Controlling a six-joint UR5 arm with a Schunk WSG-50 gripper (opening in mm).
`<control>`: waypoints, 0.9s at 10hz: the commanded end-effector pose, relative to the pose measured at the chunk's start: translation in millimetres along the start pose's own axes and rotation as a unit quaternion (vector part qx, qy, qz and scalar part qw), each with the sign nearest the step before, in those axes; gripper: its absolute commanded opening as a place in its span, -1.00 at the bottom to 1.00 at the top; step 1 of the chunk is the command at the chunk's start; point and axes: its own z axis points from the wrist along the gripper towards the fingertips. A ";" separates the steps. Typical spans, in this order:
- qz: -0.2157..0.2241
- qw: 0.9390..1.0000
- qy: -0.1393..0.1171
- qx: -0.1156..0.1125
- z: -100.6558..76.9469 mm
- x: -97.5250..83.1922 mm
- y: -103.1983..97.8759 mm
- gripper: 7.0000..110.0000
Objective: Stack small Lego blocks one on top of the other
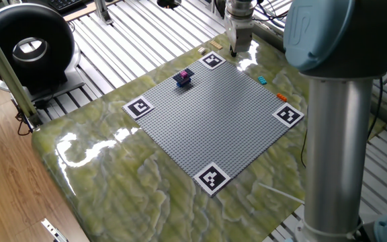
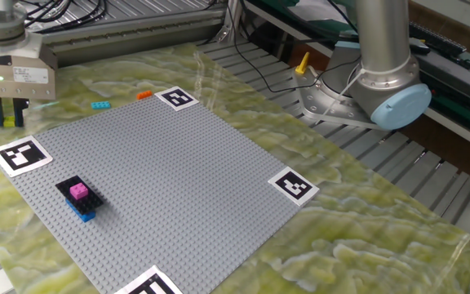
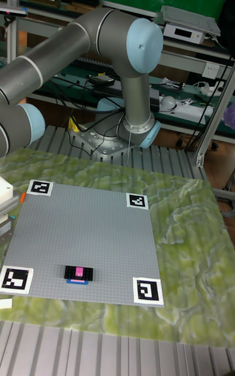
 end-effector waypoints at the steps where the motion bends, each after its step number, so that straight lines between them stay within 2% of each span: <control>1: 0.004 1.000 -0.002 0.002 -0.9 0.6 -2.6 -0.71; 9: 0.018 1.000 0.005 0.001 -1.2 4.7 -2.3 -0.71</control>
